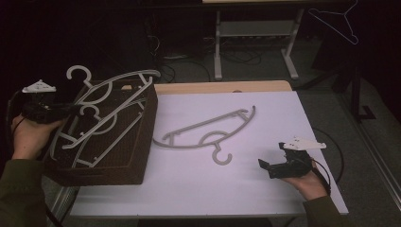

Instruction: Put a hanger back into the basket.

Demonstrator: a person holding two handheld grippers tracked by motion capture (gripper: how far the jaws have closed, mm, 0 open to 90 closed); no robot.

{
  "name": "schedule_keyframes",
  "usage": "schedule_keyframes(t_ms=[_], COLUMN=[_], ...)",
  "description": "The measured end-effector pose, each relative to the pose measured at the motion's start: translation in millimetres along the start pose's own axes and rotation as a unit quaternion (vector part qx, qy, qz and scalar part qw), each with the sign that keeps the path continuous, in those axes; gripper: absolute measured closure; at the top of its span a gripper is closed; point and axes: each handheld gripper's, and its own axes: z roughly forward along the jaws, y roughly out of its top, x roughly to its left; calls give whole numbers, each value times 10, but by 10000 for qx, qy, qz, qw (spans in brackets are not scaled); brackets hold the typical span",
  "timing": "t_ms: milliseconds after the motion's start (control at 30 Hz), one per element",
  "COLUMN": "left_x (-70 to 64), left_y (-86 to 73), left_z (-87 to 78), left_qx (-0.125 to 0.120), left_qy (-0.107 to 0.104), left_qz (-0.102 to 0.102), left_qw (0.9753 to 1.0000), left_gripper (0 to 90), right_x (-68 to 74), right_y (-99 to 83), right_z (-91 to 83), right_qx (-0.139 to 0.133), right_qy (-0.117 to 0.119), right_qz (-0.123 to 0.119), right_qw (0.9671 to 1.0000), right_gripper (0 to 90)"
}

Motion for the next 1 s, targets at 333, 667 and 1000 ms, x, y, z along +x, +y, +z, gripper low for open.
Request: schedule_keyframes(t_ms=[333, 667, 1000], left_x=[135, 27, 25], left_y=[-214, -297, -422], left_z=[94, 399, 556], left_qx=[314, 704, 1020], left_qy=[205, 210, 145], left_qz=[-123, -50, -204], left_qw=[9992, 9973, 9945], left_gripper=[823, 823, 819], right_x=[7, 4, -9], right_y=[-4, -14, -20], right_z=[7, 4, -11], right_qx=[57, 68, 52], right_qy=[4, 9, -3], right_qz=[12, 24, 48], right_qw=[10000, 10000, 10000], right_gripper=[1, 1, 1])
